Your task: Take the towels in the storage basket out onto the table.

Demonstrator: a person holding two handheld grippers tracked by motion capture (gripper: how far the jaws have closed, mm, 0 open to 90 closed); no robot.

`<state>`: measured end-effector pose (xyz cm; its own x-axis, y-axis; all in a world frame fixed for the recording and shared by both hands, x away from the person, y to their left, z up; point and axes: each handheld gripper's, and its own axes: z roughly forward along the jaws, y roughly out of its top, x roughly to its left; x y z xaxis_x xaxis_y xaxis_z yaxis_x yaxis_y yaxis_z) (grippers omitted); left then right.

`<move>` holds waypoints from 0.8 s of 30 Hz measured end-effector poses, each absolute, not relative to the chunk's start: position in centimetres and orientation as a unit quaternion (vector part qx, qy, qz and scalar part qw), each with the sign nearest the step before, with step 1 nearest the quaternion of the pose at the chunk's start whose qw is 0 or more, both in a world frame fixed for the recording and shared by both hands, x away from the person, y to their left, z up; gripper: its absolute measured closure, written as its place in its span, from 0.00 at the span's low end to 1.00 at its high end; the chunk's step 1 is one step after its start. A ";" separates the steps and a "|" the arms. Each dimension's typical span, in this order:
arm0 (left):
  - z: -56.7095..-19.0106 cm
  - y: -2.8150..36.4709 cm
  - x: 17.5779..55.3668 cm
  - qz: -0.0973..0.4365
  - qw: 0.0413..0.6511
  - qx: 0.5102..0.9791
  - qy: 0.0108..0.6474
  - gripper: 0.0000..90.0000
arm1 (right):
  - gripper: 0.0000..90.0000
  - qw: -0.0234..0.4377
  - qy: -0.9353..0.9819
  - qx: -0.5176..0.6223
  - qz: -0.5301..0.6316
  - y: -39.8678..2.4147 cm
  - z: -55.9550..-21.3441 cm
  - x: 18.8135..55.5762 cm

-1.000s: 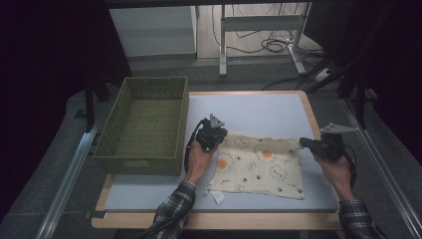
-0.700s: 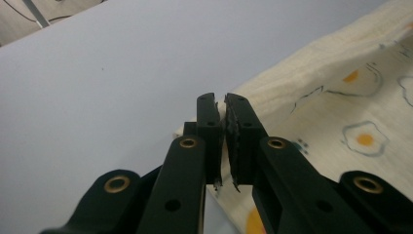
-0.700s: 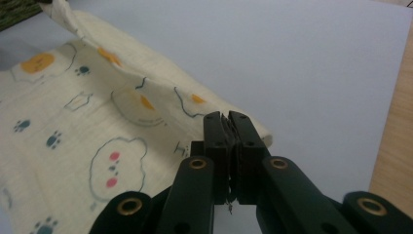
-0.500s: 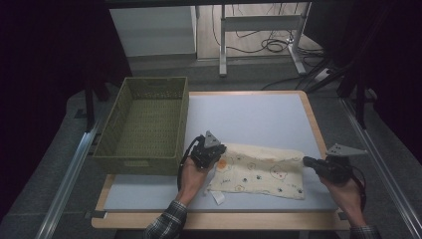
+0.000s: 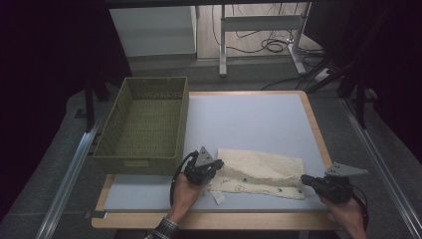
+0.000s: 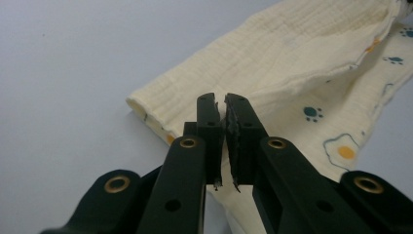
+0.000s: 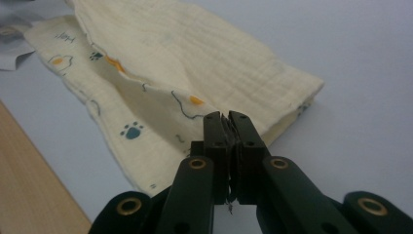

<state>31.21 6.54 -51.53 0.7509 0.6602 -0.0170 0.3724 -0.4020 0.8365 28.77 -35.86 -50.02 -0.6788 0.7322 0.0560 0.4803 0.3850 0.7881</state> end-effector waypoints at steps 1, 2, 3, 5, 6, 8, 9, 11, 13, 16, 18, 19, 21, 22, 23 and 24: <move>-51.7 6.7 30.8 0.158 0.449 0.821 0.316 0.95 | 0.97 0.148 0.820 0.368 0.413 -35.7 -50.2 28.3; -51.7 6.7 30.8 0.158 0.449 0.821 0.316 0.95 | 0.97 0.148 0.820 0.368 0.413 -35.7 -50.2 28.3; -52.0 6.9 30.7 0.152 0.450 0.821 0.318 0.95 | 0.97 0.146 0.821 0.367 0.413 -35.7 -50.3 28.2; -52.3 7.1 30.4 0.148 0.449 0.820 0.321 0.95 | 0.97 0.144 0.824 0.363 0.409 -35.5 -50.4 27.7; -52.5 7.3 30.3 0.145 0.449 0.821 0.322 0.95 | 0.97 0.144 0.826 0.361 0.409 -35.4 -50.5 27.6; -52.9 7.5 29.9 0.140 0.453 0.819 0.324 0.94 | 0.97 0.142 0.827 0.359 0.408 -35.3 -50.6 27.2; -53.0 7.6 29.7 0.137 0.456 0.817 0.324 0.95 | 0.97 0.142 0.828 0.358 0.407 -35.3 -50.6 27.0; -53.2 8.0 29.3 0.122 0.468 0.812 0.327 0.95 | 0.97 0.140 0.829 0.358 0.406 -35.3 -50.7 26.7; -53.3 8.1 29.0 0.118 0.471 0.810 0.327 0.94 | 0.96 0.138 0.830 0.358 0.405 -35.3 -50.8 26.5; -53.6 8.1 28.7 0.110 0.473 0.811 0.326 0.94 | 0.96 0.133 0.829 0.360 0.407 -35.3 -51.0 26.2; -53.7 8.1 28.2 0.108 0.473 0.812 0.325 0.94 | 0.96 0.128 0.830 0.361 0.406 -35.3 -51.1 26.0; -53.7 8.2 28.1 0.104 0.473 0.812 0.324 0.92 | 0.95 0.126 0.830 0.360 0.406 -35.4 -51.2 25.8; -53.9 8.4 27.7 0.090 0.474 0.814 0.324 0.89 | 0.93 0.122 0.831 0.359 0.407 -35.6 -51.3 25.6; -53.9 8.4 27.7 0.090 0.474 0.814 0.324 0.85 | 0.93 0.122 0.831 0.359 0.407 -35.6 -51.3 25.6; -54.0 8.6 27.5 0.074 0.480 0.811 0.326 0.80 | 0.90 0.120 0.828 0.360 0.412 -36.0 -51.2 25.3; -54.0 8.8 27.4 0.069 0.482 0.810 0.327 0.80 | 0.90 0.120 0.828 0.360 0.412 -36.0 -51.2 25.3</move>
<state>27.40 8.75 -53.97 0.7771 0.5960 -0.2025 0.4623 -0.3220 0.8262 25.33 -35.96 -51.20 -0.7115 0.6958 0.0977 0.4972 0.4003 0.7698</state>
